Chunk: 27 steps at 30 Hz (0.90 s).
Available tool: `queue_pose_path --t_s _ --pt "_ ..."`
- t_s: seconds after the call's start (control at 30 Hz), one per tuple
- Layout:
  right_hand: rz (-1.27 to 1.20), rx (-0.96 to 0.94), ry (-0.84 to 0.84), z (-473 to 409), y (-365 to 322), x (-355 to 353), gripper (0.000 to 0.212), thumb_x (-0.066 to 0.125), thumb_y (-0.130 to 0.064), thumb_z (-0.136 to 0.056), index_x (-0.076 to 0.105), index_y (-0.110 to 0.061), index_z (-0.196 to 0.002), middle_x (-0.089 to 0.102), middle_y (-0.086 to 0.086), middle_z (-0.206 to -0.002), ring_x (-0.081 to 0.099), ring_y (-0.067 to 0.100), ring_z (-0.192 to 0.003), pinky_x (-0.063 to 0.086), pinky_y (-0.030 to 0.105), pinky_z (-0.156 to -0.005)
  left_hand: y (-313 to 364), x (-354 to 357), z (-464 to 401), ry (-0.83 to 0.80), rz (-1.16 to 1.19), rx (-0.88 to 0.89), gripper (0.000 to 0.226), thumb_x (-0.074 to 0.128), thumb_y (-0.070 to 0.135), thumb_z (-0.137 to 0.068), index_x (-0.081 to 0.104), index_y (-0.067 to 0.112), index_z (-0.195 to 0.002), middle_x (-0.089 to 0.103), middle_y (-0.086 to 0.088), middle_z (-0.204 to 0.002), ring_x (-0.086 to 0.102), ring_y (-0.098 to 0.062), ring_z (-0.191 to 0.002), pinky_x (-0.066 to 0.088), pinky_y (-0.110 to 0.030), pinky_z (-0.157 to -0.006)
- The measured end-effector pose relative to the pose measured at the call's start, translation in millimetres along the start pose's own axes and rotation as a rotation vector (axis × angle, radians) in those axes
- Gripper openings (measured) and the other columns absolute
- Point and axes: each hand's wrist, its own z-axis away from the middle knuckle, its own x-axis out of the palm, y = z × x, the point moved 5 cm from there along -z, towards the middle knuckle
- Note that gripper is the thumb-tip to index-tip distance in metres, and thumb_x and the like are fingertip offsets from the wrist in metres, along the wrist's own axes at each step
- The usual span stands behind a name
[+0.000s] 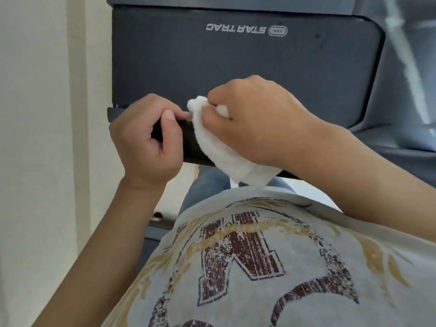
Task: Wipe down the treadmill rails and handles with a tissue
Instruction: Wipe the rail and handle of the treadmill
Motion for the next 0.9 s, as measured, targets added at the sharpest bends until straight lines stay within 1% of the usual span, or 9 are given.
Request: queue_pose_path --t_s 0.17,0.27,0.37,0.43,0.5,0.57,0.63,0.73,0.9 --pt "-0.008 0.196 -0.062 35 50 -17 0.049 0.041 -0.046 -0.106 0.047 -0.020 -0.065 0.052 -0.002 -0.060 0.051 0.018 -0.056 0.030 0.030 -0.050 0 1 -2 -0.007 0.005 0.010 0.035 0.043 0.004 -0.095 0.073 -0.003 -0.079 0.070 -0.013 -0.074 0.066 -0.027 -0.069 0.046 -0.024 -0.069" --pt "0.090 0.233 -0.027 39 42 -18 0.047 0.036 -0.045 -0.107 0.050 -0.020 -0.069 0.053 -0.003 -0.064 0.049 0.015 -0.057 0.028 0.029 -0.050 0 1 -1 -0.011 0.015 0.013 0.036 0.043 0.006 -0.095 0.074 -0.003 -0.079 0.070 -0.013 -0.074 0.066 -0.027 -0.068 0.047 -0.025 -0.069" --pt "0.103 0.153 0.037 14 11 -7 0.040 0.035 -0.040 -0.108 0.051 -0.023 -0.075 0.052 -0.006 -0.073 0.050 0.017 -0.061 0.026 0.029 -0.049 0 1 -3 -0.022 0.033 0.019 0.035 0.043 0.003 -0.094 0.073 -0.004 -0.078 0.069 -0.013 -0.072 0.063 -0.028 -0.066 0.047 -0.028 -0.065" --pt "0.091 0.079 0.031 -5 -13 3 0.038 0.036 -0.038 -0.108 0.043 -0.024 -0.073 0.046 -0.007 -0.074 0.049 0.021 -0.066 0.024 0.030 -0.049 1 1 -3 -0.030 0.034 0.017 0.031 0.043 -0.001 -0.090 0.071 -0.004 -0.076 0.066 -0.012 -0.070 0.059 -0.028 -0.062 0.043 -0.032 -0.060" --pt "0.144 0.013 0.032 -17 -27 11 0.039 0.037 -0.033 -0.108 0.035 -0.024 -0.070 0.043 -0.008 -0.072 0.049 0.021 -0.068 0.023 0.030 -0.049 1 1 -3 -0.029 0.028 -0.009 0.028 0.043 -0.003 -0.086 0.069 -0.003 -0.075 0.061 -0.010 -0.067 0.052 -0.026 -0.059 0.037 -0.030 -0.059" --pt "0.147 -0.002 0.034 -20 -26 14 0.040 0.038 -0.031 -0.108 0.035 -0.023 -0.069 0.045 -0.007 -0.072 0.050 0.021 -0.066 0.025 0.031 -0.049 1 1 -4 -0.027 0.029 -0.025 0.027 0.042 -0.003 -0.084 0.068 -0.003 -0.074 0.058 -0.005 -0.067 0.048 -0.023 -0.058 0.034 -0.025 -0.061" --pt "0.060 0.021 0.007 -15 -16 11 0.040 0.037 -0.033 -0.108 0.038 -0.023 -0.069 0.047 -0.005 -0.072 0.049 0.021 -0.065 0.026 0.032 -0.050 2 1 -4 -0.033 0.039 -0.018 0.028 0.042 -0.003 -0.084 0.069 -0.003 -0.075 0.058 -0.002 -0.069 0.050 -0.021 -0.059 0.035 -0.024 -0.063" --pt "0.071 0.049 -0.015 10 13 -3 0.038 0.038 -0.033 -0.108 0.045 -0.021 -0.072 0.046 -0.005 -0.071 0.046 0.023 -0.066 0.029 0.031 -0.053 3 0 -4 -0.053 0.028 -0.013 0.030 0.042 -0.002 -0.084 0.072 -0.003 -0.077 0.067 -0.010 -0.072 0.061 -0.025 -0.065 0.043 -0.027 -0.064" --pt "0.045 0.251 0.018 71 90 -29 0.049 0.041 -0.048 -0.105 0.053 -0.014 -0.071 0.056 0.001 -0.062 0.053 0.022 -0.060 0.034 0.031 -0.053 2 0 -4 -0.025 0.005 0.000 0.032 0.042 -0.003 -0.085 0.073 -0.004 -0.078 0.070 -0.012 -0.073 0.064 -0.027 -0.068 0.044 -0.022 -0.069"
